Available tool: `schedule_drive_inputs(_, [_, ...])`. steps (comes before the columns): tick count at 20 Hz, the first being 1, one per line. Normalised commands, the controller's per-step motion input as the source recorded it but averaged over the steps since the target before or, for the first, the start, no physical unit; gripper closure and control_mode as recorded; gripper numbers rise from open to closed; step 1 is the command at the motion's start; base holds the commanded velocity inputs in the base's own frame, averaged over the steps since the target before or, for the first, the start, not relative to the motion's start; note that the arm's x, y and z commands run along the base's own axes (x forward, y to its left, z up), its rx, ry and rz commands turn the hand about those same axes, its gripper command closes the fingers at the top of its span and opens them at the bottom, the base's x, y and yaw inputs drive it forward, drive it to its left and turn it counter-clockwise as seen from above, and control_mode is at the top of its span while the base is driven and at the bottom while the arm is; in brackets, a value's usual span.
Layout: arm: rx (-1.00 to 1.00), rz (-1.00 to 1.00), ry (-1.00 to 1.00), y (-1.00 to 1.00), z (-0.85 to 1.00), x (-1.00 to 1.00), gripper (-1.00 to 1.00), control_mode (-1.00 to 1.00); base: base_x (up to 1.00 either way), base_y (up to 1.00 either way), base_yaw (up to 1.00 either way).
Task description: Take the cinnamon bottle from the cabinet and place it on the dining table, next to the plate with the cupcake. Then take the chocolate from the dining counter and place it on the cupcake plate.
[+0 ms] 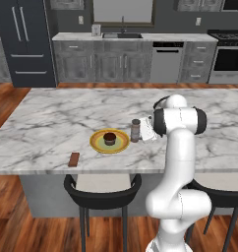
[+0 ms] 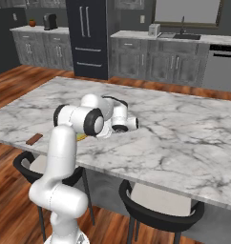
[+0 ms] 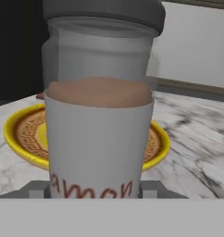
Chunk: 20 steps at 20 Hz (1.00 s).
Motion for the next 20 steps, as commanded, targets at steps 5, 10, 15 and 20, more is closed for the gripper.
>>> schedule_drive_inputs(5, [0.00, 0.00, -0.04, 0.00, -0.14, 0.04, -1.00, -1.00, 0.00, 0.00, 0.00])
schedule_drive_inputs(10, [0.00, 0.00, -0.06, -0.06, -0.02, -0.07, -1.00, -1.00, 0.00, 0.00, 0.00])
schedule_drive_inputs(15, [0.00, 0.00, 0.00, -0.10, 0.00, -0.13, -1.00, -1.00, 0.00, 0.00, 0.00])
schedule_drive_inputs(20, [0.00, 0.00, 0.00, -0.24, 0.00, -0.08, -1.00, -1.00, 0.00, 0.00, 0.00])
